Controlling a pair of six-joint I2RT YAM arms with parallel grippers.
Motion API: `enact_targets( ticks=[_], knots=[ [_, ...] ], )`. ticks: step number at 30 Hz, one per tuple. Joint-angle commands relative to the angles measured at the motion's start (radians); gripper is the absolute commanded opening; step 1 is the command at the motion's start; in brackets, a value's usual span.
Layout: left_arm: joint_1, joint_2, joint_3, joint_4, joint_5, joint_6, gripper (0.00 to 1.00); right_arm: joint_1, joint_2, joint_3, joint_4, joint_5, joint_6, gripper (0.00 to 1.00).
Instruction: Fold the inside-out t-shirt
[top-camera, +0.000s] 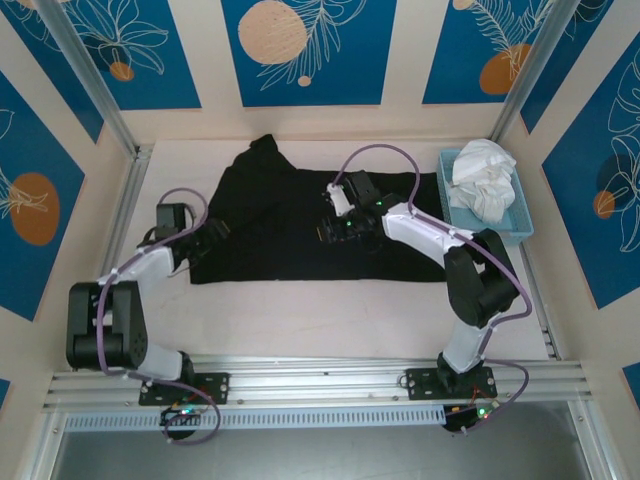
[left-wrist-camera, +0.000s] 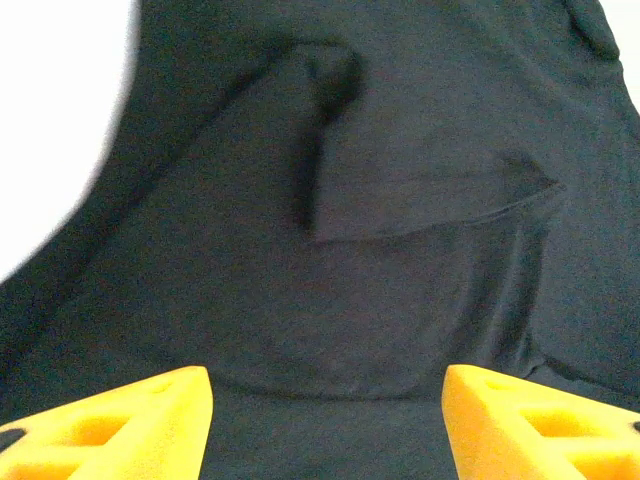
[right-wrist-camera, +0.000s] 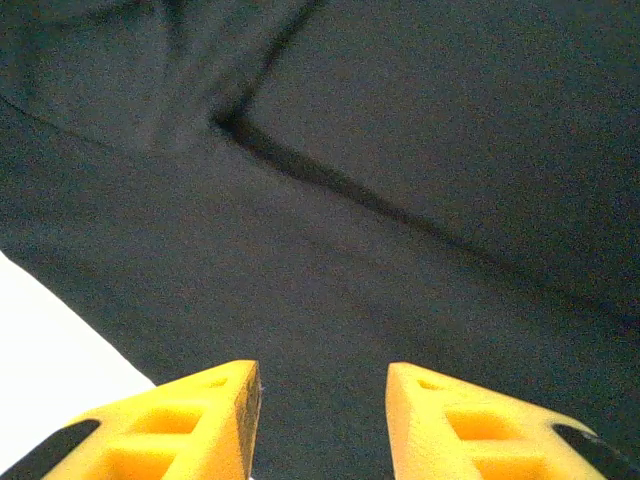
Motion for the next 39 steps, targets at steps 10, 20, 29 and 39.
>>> enact_targets(
  ticks=[10,20,29,39],
  knots=[
    [-0.045,0.31,0.247,-0.007,-0.073,0.015,0.62,-0.011,-0.13,-0.12,-0.005,0.058,-0.01,0.39],
    [-0.053,0.408,0.33,0.033,0.002,-0.002,0.53,-0.014,-0.131,-0.134,-0.008,0.064,-0.008,0.39],
    [-0.054,0.468,0.429,0.019,0.035,-0.026,0.43,-0.018,-0.123,-0.148,-0.006,0.073,-0.006,0.39],
    [-0.028,0.59,0.647,0.061,0.1,-0.165,0.24,-0.024,-0.16,-0.171,-0.024,0.109,-0.014,0.39]
  ],
)
